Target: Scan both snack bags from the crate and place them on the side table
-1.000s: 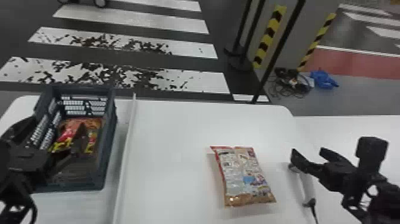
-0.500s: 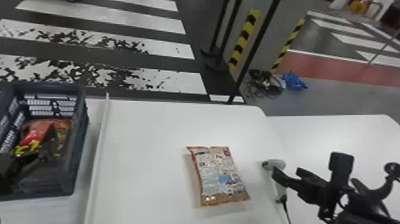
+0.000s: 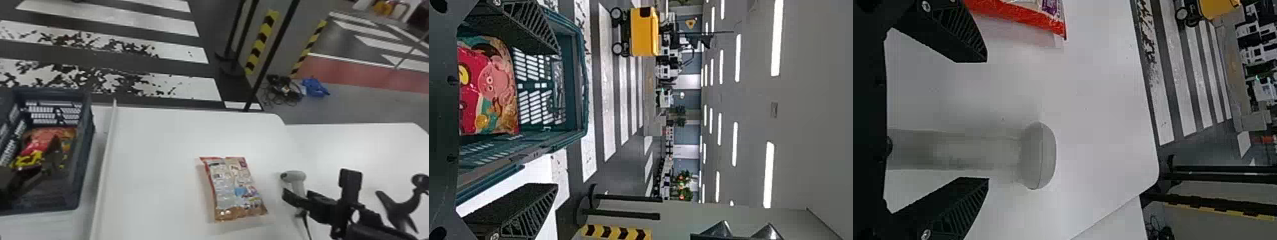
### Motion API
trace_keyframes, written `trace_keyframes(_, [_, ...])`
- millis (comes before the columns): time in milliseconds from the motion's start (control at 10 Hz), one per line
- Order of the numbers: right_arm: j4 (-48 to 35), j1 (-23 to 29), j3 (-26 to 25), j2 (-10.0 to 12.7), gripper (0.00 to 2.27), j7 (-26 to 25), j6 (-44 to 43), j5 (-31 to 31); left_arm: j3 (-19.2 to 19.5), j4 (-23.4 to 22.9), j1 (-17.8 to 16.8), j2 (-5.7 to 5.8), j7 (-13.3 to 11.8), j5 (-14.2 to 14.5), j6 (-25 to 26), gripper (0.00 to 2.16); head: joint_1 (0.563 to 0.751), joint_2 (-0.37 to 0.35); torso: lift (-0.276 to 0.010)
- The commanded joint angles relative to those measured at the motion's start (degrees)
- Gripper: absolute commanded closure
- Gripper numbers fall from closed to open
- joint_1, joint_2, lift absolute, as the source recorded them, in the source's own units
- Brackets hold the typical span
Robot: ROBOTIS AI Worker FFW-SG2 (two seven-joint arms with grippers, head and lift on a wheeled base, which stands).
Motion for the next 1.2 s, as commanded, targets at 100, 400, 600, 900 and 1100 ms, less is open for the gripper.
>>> trace_keyframes(100, [4.9,-2.7,-0.2,0.1,0.33,-0.3,-1.4,1.7,0.0,0.0,0.1,0.07,0.0,0.0,0.0,0.04,0.695,-0.331,-0.098])
trace_keyframes(400, [5.3,-3.0,-0.3,0.1,2.02,-2.1,-3.9,3.7,-0.1,-0.2,0.2,0.07,0.0,-0.1,0.0,0.04,0.695,-0.335,-0.098])
trace_keyframes(600, [5.2,-2.7,-0.6,0.1,2.23,-2.0,-5.3,4.6,-0.3,-0.2,0.3,0.07,0.0,-0.1,0.0,0.04,0.695,-0.342,-0.098])
trace_keyframes(900, [-0.4,-1.2,-1.2,0.1,2.23,-2.0,-6.2,4.6,-0.3,-0.4,0.4,0.07,0.0,-0.2,0.0,0.04,0.695,-0.35,-0.098])
trace_keyframes(1100, [-7.6,1.0,0.1,0.1,2.23,-1.8,-1.6,4.4,-0.3,-0.6,0.5,0.07,0.0,-0.2,0.0,0.04,0.695,-0.35,-0.098])
